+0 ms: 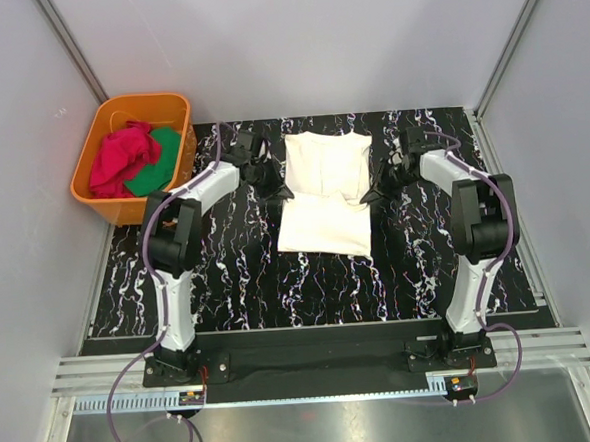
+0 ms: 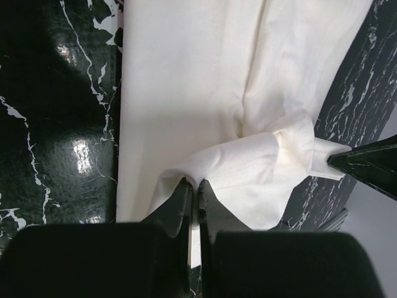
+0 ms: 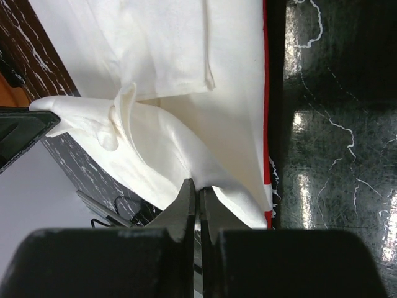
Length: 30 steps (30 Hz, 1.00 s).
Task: Fold and stack the t-shirts
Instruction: Fold the tshirt
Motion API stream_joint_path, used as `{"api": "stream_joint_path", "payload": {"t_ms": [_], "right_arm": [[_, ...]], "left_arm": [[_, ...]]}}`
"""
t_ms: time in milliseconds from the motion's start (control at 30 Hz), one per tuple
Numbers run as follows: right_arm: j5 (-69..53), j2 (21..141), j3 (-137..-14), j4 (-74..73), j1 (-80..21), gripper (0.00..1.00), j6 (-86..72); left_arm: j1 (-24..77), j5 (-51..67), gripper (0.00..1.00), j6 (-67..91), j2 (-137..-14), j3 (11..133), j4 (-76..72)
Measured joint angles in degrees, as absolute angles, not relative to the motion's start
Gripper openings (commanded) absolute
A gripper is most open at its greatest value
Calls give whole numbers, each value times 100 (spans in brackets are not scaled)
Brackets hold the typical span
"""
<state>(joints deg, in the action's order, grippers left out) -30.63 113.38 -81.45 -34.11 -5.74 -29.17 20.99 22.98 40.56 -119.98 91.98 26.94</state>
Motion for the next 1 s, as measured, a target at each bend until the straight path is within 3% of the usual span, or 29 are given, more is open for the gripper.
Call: {"api": "stream_joint_path", "payload": {"t_ms": [67, 167, 200, 233, 333, 500, 633, 667, 800, 867, 900, 1000], "right_arm": [[-3065, 11413, -8149, -3411, -567, 0, -2915], [-3068, 11502, -8254, -3428, -552, 9, -2917], [-3068, 11539, -8320, -3428, -543, 13, -2915], [-3065, 11577, -8377, -3424, -532, 26, -2917], [-2971, 11699, -8573, -3444, -499, 47, -2849], [-2523, 11747, -8818, -3603, -484, 63, -2580], [-1940, 11371, -8578, -3699, -565, 64, -2421], [-1831, 11185, -8427, -3686, -631, 59, -2432], [-1446, 10475, -7813, -3476, -1308, 46, -2648], [-1269, 10283, -7502, -3168, -1754, 39, -2821], [-1190, 10237, -7341, -2978, -1984, 30, -2902], [-954, 10239, -6873, -2432, -2340, 27, -3061]], "left_arm": [[2095, 2300, 7, 4056, -12095, 9216, 2718], [2086, 2298, 18, 4042, -12232, 9286, 2757], [2082, 2292, 27, 4021, -12300, 9367, 2788], [2082, 2281, 33, 3968, -12387, 9478, 2823], [2082, 2121, 48, 3822, -12558, 9789, 2958], [2084, 1597, 64, 3400, -12381, 9929, 3221], [2121, 1240, 55, 3103, -11397, 9249, 3135], [2139, 1216, 45, 3068, -11030, 8910, 2939], [2427, 1369, 27, 3041, -10077, 8003, 2320], [2700, 1496, 24, 3055, -10082, 7811, 1986], [2834, 1538, 24, 3070, -10189, 7736, 1811], [3144, 1678, 24, 3173, -10624, 7533, 1404]]}}
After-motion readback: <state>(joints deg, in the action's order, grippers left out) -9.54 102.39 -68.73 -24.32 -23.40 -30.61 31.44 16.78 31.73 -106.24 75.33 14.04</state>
